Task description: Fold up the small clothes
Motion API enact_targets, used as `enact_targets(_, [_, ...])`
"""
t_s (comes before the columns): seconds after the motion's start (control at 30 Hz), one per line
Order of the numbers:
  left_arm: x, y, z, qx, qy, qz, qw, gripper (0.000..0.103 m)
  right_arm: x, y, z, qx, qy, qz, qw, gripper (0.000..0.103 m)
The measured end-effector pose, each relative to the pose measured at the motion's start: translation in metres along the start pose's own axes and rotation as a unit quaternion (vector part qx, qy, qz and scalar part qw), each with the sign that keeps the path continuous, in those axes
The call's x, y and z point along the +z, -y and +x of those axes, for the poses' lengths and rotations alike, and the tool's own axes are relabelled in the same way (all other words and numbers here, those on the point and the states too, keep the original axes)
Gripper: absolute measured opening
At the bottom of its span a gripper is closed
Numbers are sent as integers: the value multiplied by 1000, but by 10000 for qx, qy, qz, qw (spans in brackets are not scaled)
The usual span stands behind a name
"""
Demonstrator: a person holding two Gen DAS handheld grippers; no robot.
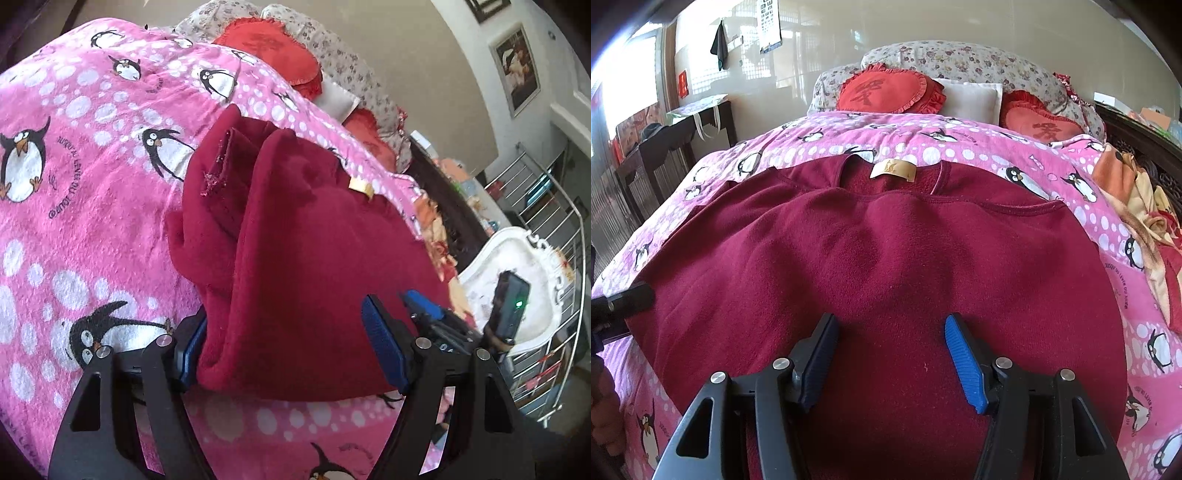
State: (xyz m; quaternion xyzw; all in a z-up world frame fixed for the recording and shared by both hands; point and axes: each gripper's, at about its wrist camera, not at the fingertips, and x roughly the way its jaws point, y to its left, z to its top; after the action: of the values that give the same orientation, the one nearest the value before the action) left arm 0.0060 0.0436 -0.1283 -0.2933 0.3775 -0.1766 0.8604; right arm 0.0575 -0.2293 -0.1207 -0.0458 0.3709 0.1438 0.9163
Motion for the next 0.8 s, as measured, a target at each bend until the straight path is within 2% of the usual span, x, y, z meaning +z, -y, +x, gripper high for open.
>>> enact_targets(0.6, [-3,-4,-4,-84,29,35,10000,75,2,-8,1,-189,-101,-139,9997,65])
enact_targets(0.67, [-4,-5,-6,-143,50,14,9999,75,11,-7,2,-254,-425,44,9988,65])
enact_targets(0.73, [-4,-7,-8,-225,95,-29,9997,75,32,-8,4,-274,-1113,482,9922,65])
enact_targets(0.77, [-5,-9,-9,-282,126,-65,9995,75,43,-9,4,-119,-1324,718,9885,65])
enact_targets(0.8, [-5,-10,-10,-326,148,-93,9993,75,56,-12,0,117,-1287,926,9873,65])
